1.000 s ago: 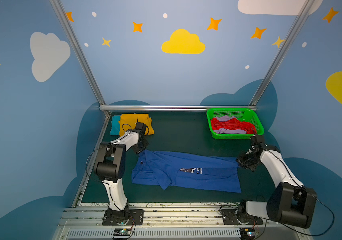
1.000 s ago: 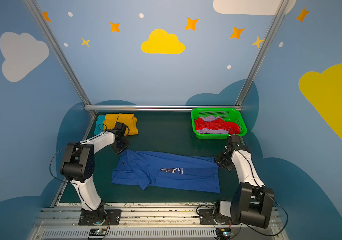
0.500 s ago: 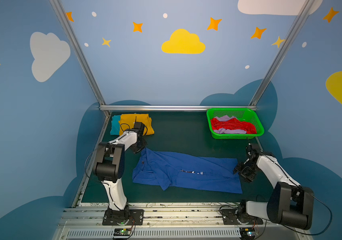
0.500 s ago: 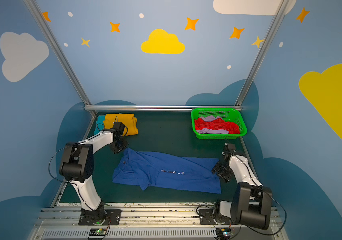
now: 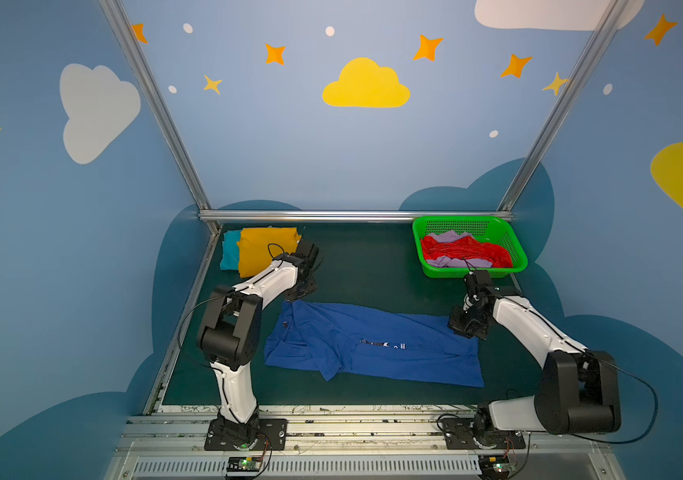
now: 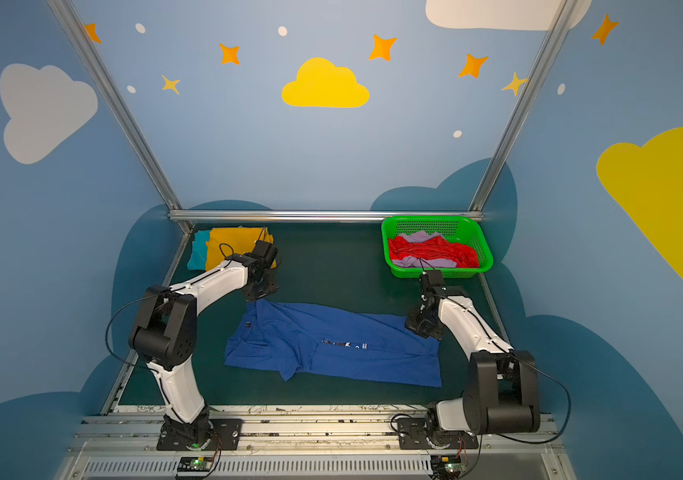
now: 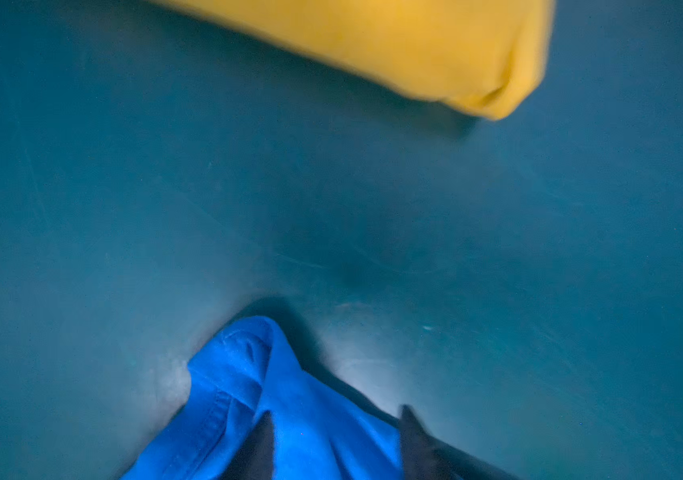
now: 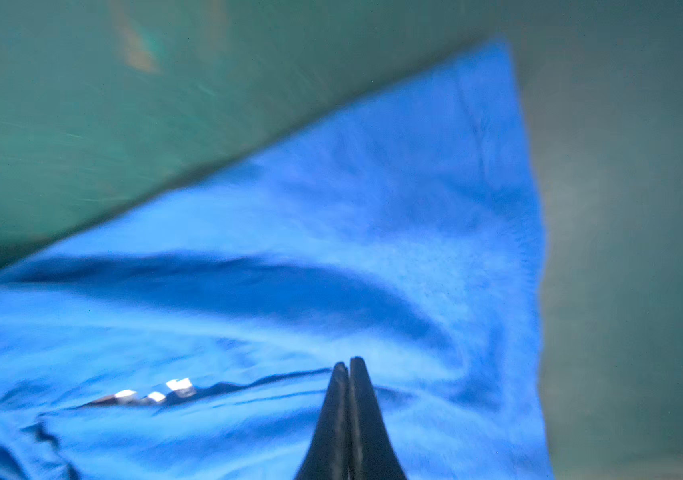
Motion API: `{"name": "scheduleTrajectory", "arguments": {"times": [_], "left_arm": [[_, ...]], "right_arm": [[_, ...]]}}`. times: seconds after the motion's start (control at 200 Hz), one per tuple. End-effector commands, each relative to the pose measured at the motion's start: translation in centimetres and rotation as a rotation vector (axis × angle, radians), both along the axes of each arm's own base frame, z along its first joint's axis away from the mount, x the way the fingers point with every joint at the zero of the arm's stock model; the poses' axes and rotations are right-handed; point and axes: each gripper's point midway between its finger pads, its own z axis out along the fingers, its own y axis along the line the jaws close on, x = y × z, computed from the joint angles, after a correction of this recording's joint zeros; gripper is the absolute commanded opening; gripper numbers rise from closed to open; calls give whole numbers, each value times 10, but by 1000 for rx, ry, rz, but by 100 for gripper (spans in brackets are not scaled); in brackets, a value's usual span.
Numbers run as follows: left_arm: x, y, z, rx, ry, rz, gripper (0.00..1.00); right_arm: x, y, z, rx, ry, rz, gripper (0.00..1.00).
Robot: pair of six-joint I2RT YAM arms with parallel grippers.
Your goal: Fold and stack the t-shirts
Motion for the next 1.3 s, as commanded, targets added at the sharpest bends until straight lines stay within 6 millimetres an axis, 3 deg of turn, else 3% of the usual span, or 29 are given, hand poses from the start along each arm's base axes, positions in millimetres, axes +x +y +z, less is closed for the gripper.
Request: {"name": "scheduleTrajectory", "arguments": {"times": [0.0, 0.095, 0.17, 0.26, 0.306, 0.406, 0.501, 0.581, 0.691, 0.831, 0.876, 0.942, 0.997, 1.087, 1.172, 1.232, 1.292], "left_arm": [[-9, 12, -15, 52, 62, 25, 34], [-7, 16, -30, 65, 93, 39, 32], [-6, 15, -42, 70, 124, 36, 44], [-7, 12, -50, 81, 140, 31, 47], [-7, 12, -50, 84, 135, 30, 39], [3, 9, -45, 84, 104, 14, 6], [29, -8, -37, 63, 49, -46, 4], [56, -33, -31, 38, -6, -112, 4], [94, -70, -21, 22, -88, -203, 4], [151, -91, 3, 17, -215, -250, 4], [169, -96, 16, 24, -264, -257, 10], [191, -102, 37, 23, -314, -269, 41], [200, -107, 60, 19, -344, -280, 48], [194, -107, 99, 39, -366, -294, 48], [163, -100, 125, 88, -343, -289, 42], [131, -94, 123, 85, -322, -272, 43], [99, -86, 111, 16, -327, -227, 54]], "right_arm": [[-16, -4, -17, 44, 46, -77, 0], [-30, -12, -30, 72, 87, -163, 0], [-31, -13, -31, 98, 94, -185, 0], [-27, -14, -23, 89, 63, -174, 0], [-20, -13, -12, 88, 16, -156, 0], [0, -3, 24, 75, -143, -56, 0], [12, 13, 52, -2, -250, 72, 0], [15, 25, 58, -27, -271, 128, 0], [14, 38, 46, -4, -240, 152, 0], [11, 44, 22, -39, -165, 168, 0], [10, 38, 15, -81, -135, 151, 0], [9, 32, 8, -103, -95, 129, 0], [9, 34, 5, -87, -76, 127, 0], [13, 38, 5, -78, -69, 137, 0], [14, 41, 2, -68, -48, 147, 0], [9, 40, -1, -77, -25, 141, 0], [0, 34, -8, -89, 7, 113, 0]]}}
